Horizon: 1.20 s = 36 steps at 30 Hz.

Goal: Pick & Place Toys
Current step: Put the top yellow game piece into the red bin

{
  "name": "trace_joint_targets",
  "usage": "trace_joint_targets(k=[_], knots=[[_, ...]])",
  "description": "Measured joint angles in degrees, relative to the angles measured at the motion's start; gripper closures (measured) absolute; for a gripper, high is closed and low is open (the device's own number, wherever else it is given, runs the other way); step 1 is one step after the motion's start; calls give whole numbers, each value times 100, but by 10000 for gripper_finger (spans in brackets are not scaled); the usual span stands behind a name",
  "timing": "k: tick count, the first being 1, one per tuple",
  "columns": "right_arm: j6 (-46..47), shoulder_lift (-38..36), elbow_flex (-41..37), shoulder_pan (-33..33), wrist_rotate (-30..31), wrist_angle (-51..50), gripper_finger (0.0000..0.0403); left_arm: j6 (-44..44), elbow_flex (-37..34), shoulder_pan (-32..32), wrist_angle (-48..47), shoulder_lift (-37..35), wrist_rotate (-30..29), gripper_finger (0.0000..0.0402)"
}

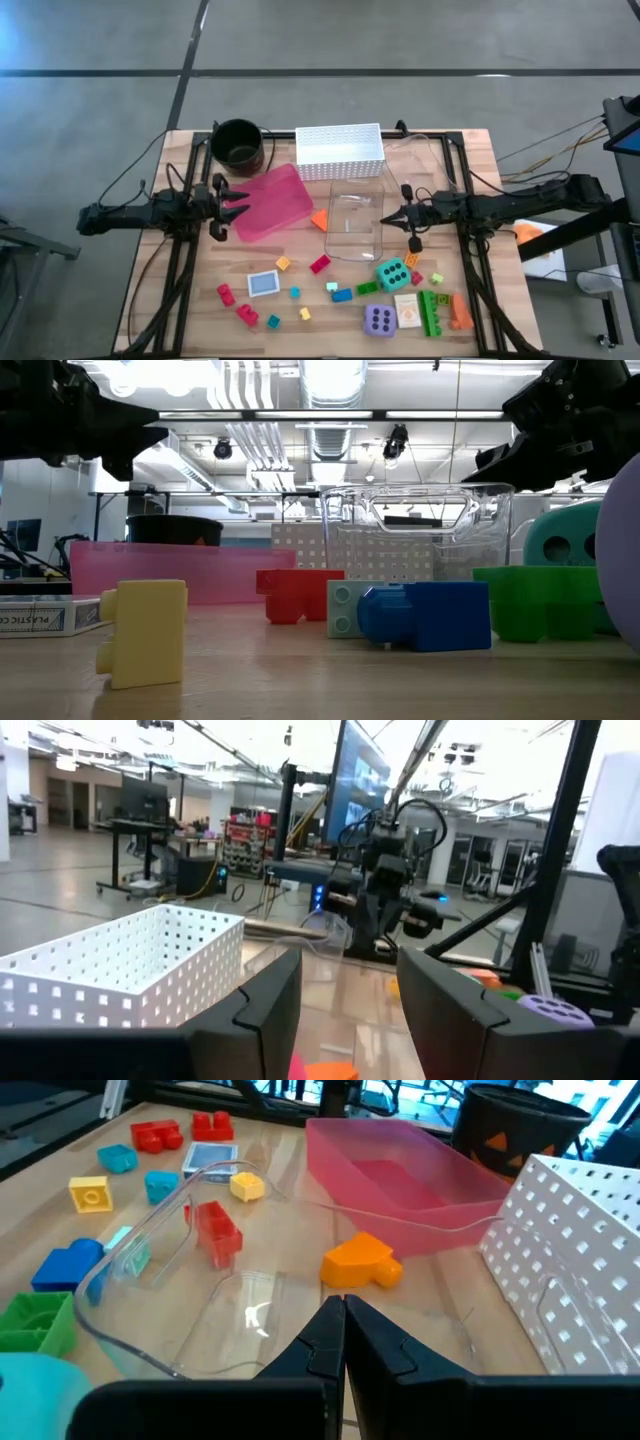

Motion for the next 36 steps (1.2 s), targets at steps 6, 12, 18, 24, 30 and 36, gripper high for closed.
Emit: trace_joint_targets(k=[6,12,18,24,30,36], knots=[[16,186,0,0,34,-4,394,-189,0,0,150,0,-2,230],[37,297,0,0,32,112,394,-279,24,0,465,156,434,230],[168,303,0,0,31,90,394,-229,466,-11,435,1089,574,231],[35,314,86,2,206,89,394,-79,1284,-120,114,2605,616,231],[38,310,71,2,206,51,394,-111,2323,-355,-1010,4195,624,232],[39,310,63,2,206,0,394,242,3083,-861,-1228,5593,918,232]])
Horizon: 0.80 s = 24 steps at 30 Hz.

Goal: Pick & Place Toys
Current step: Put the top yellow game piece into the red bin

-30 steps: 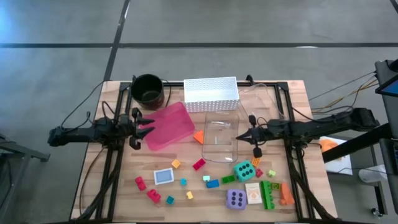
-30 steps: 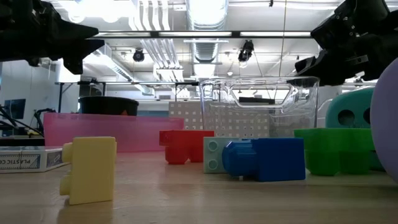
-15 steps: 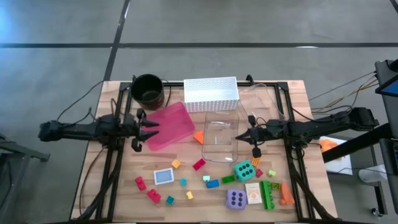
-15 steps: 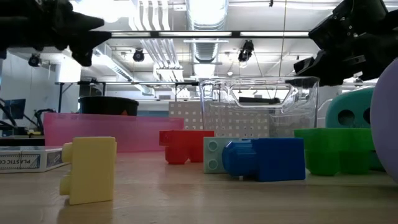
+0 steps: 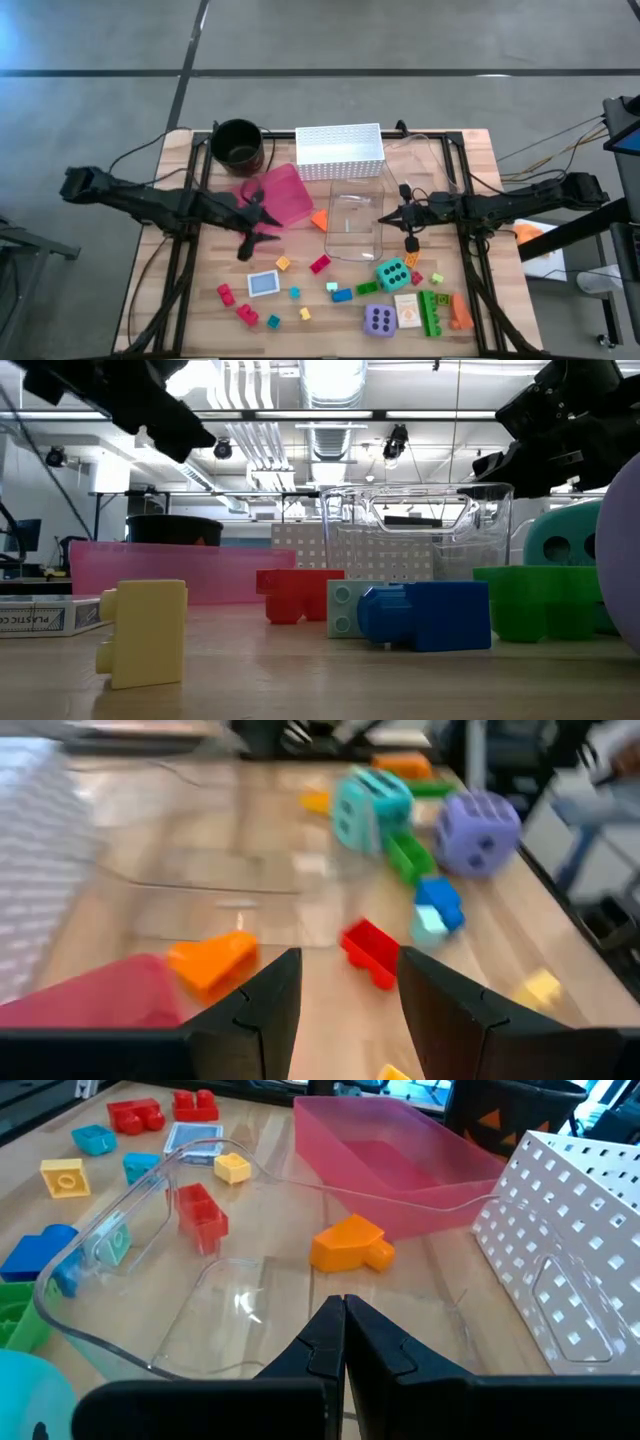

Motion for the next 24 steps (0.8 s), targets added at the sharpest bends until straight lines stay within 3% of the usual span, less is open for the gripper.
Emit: trace_joint_targets(k=[9,24], knots=[[-1,-4,-3,-2,1,-216,394,84,368,-608,-176,1426,2,232],[-2,-4,-4,-2,-45,-257,394,-475,793,-754,87,2747,-109,232]])
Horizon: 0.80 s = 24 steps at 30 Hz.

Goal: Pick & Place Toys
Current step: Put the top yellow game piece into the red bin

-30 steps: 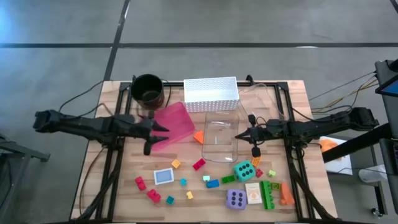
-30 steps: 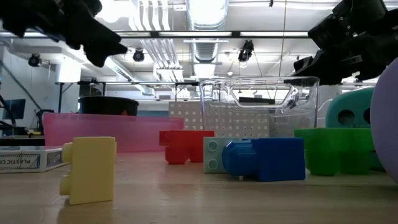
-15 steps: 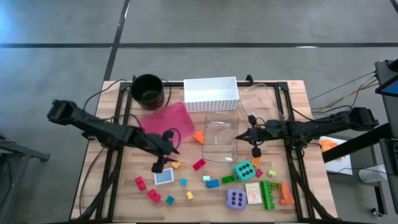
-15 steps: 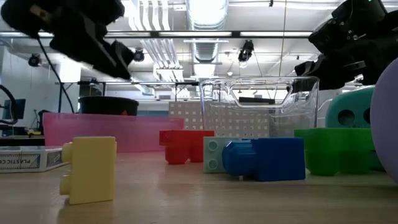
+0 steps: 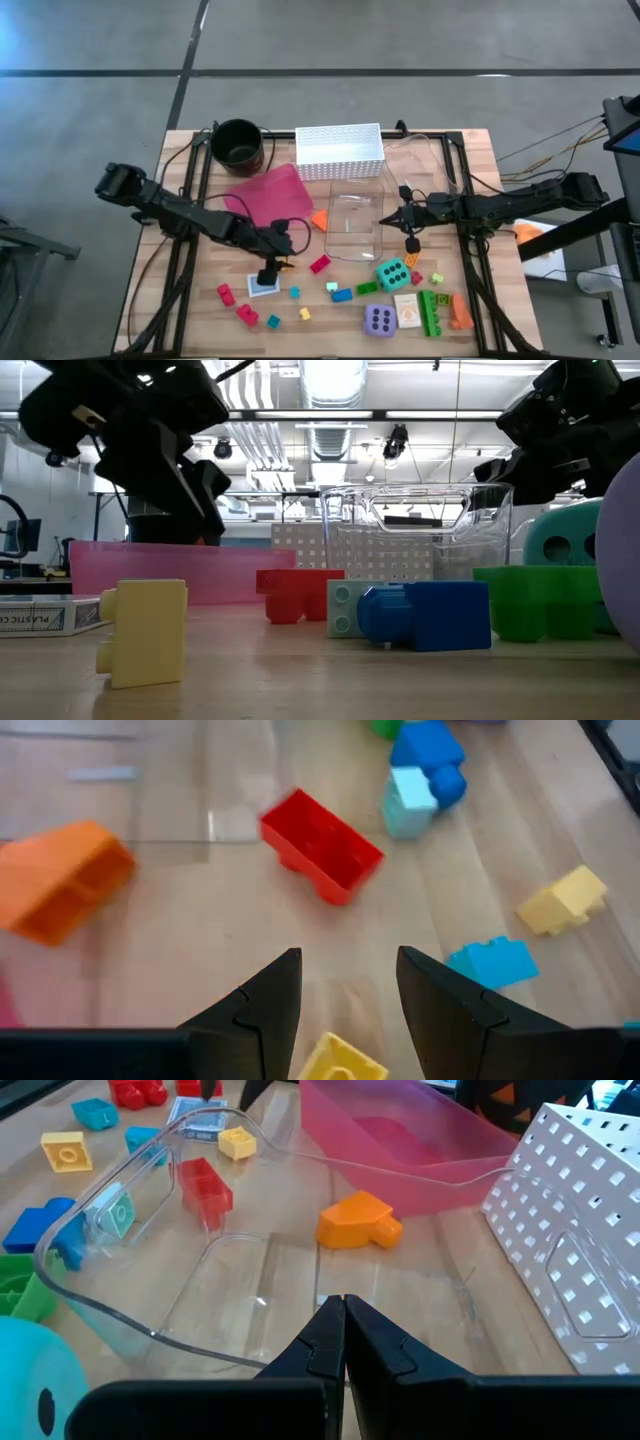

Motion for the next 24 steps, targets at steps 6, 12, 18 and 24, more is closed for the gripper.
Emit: trace_joint_targets(k=[6,12,18,24], knots=[[196,5,18,0,2,-2,394,5,340,-38,-669,254,55,220],[299,36,234,0,-1,-479,394,126,478,-40,-1037,274,73,163],[385,327,420,4,-54,-641,394,282,470,-55,-1302,356,127,107],[119,802,669,2,95,-706,394,449,421,-55,-1335,573,148,83]])
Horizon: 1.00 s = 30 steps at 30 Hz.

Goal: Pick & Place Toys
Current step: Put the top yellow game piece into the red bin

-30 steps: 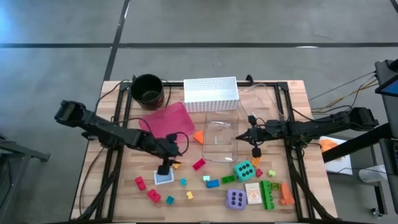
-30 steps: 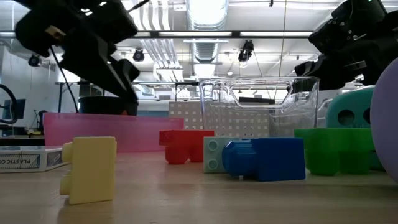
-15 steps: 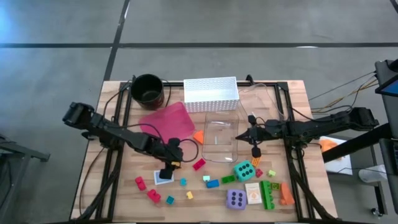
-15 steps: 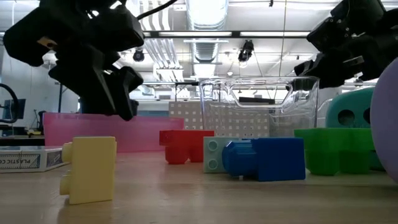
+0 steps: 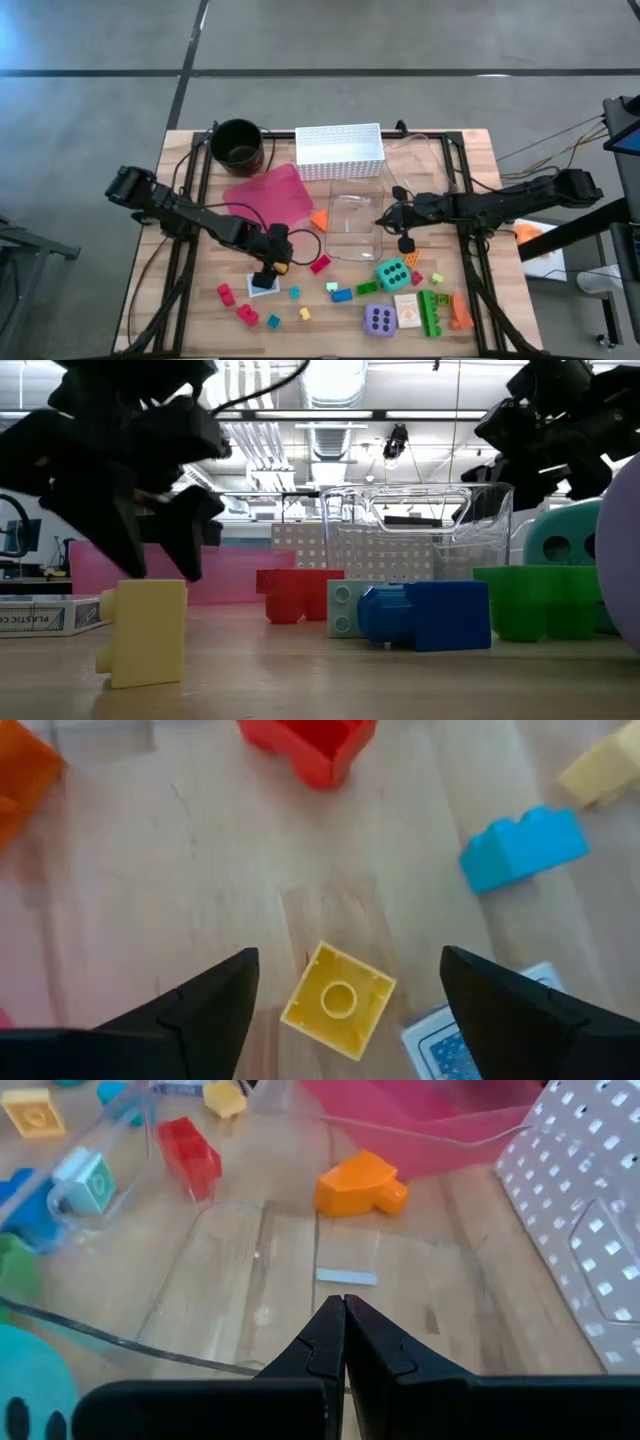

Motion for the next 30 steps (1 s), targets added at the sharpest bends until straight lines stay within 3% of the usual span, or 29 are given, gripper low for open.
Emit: trace_joint_targets(k=[12,25,30], knots=[[-36,516,384,2,15,-320,394,443,-16,0,-83,420,0,89],[42,473,352,2,17,-325,394,409,-22,4,-92,378,-152,215],[140,475,380,2,17,-321,394,409,-13,4,-86,377,-154,241]])
